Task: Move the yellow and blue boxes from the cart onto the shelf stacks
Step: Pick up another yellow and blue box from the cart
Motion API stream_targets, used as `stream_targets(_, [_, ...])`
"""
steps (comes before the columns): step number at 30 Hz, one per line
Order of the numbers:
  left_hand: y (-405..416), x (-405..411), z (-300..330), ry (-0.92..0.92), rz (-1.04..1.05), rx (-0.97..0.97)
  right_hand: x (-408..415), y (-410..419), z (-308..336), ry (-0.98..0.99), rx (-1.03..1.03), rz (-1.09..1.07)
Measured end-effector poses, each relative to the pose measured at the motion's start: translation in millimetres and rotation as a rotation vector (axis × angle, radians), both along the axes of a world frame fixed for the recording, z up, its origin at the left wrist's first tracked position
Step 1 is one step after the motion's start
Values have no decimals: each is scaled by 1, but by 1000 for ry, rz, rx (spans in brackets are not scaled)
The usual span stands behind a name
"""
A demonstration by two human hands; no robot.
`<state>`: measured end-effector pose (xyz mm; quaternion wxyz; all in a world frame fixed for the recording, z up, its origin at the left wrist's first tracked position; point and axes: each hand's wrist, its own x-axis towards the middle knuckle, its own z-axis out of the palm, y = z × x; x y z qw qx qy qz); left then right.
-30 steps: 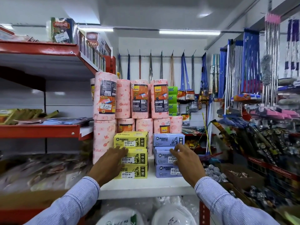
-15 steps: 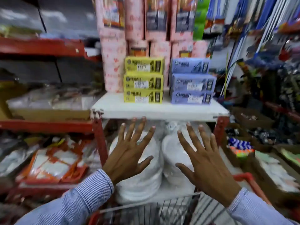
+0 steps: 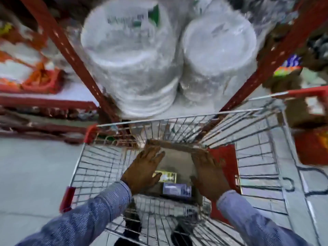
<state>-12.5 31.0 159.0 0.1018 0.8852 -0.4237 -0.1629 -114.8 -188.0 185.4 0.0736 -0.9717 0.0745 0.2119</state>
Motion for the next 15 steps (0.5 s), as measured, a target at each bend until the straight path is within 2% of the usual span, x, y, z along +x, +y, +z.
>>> stream_targets(5, [-8, -16, -119, 202, -46, 300, -6, 9, -114, 255, 109, 1])
stream_targets(9, [-14, -14, -164, 241, -1, 332, -6, 14, -158, 323, 148, -5])
stream_targets(15, [-19, -13, -199, 266, -44, 263, -19, 27, -202, 346, 149, -7])
